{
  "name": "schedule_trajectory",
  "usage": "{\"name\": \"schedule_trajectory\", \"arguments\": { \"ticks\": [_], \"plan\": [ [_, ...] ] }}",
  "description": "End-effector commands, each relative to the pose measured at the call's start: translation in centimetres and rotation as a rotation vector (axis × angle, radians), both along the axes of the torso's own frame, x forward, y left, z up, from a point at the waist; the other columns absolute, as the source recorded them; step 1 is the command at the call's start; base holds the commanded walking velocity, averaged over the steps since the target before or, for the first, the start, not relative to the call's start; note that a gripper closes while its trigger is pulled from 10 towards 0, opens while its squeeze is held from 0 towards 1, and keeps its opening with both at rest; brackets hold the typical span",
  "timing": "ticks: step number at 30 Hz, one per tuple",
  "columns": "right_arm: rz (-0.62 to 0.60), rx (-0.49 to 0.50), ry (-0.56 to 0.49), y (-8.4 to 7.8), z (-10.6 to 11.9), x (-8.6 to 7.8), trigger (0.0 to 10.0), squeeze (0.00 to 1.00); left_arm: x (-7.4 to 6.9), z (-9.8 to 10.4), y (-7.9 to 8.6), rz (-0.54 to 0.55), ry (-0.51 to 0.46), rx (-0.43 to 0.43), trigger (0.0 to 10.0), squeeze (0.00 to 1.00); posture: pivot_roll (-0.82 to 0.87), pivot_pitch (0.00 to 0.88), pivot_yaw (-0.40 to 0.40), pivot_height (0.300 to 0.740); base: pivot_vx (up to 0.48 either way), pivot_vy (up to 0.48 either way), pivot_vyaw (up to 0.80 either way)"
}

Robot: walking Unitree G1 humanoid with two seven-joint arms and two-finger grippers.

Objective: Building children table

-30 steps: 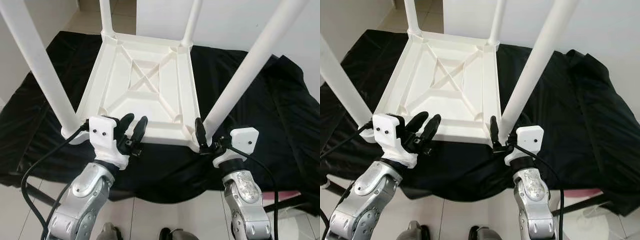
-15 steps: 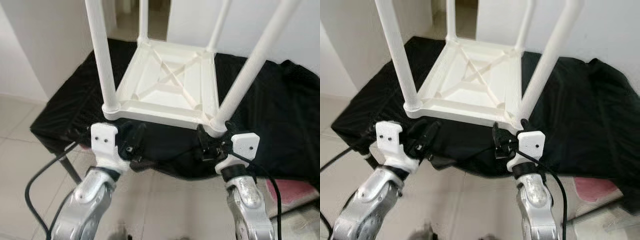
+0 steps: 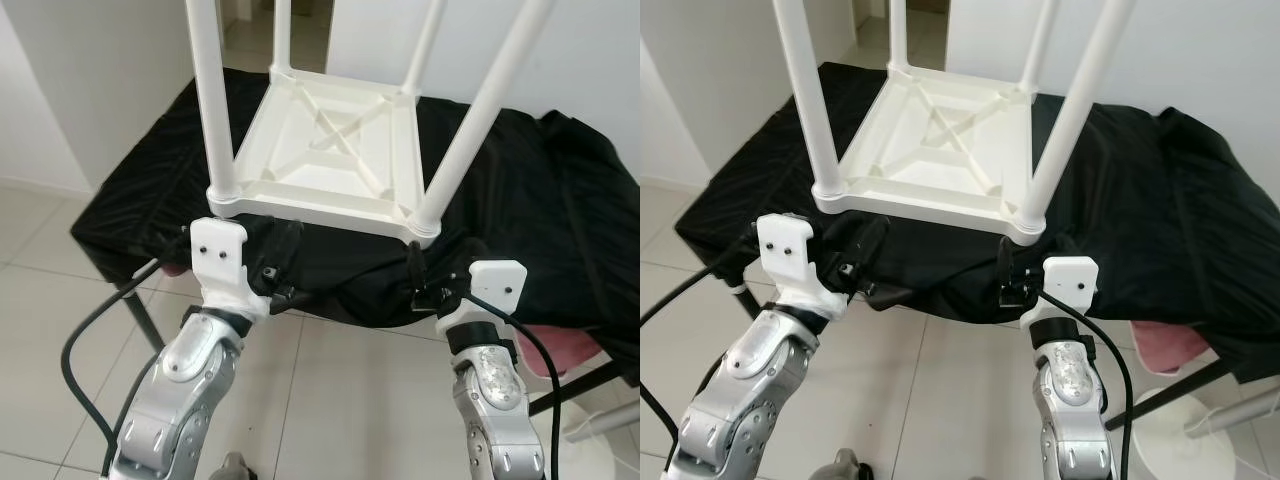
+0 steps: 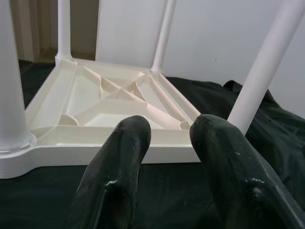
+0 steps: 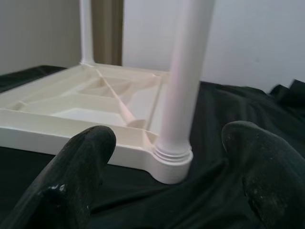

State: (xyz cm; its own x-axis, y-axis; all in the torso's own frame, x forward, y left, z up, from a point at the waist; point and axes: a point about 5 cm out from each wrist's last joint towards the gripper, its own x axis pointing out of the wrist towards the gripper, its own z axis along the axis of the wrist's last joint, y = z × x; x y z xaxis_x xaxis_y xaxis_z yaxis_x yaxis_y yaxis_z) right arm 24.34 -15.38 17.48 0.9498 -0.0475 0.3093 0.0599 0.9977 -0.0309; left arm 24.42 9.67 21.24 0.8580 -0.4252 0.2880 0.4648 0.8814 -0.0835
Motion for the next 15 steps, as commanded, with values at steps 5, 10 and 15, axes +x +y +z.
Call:
{"name": "schedule_trajectory", "arguments": {
  "ticks": [5,10,15],
  "plan": [
    [-0.045,0.043,0.029,-0.7,-0.2,0.8,10.0,1.0,1.1,-0.4,0.2,0.086,0.046,0.0,10.0,0.0,0.02,0.113,-0.074,0.74,0.0,0.0,0.0],
    [-0.042,0.037,0.044,-1.4,0.3,2.8,10.0,0.0,2.4,-0.8,0.1,0.078,0.078,0.038,10.0,0.0,0.02,0.117,-0.112,0.74,0.0,0.0,0.0],
    [-0.002,-0.008,0.04,-2.6,1.8,5.6,10.0,0.0,3.9,-1.2,0.5,0.095,0.071,0.116,10.0,0.0,0.02,0.114,-0.116,0.74,0.0,0.0,0.0]
  ]
}}
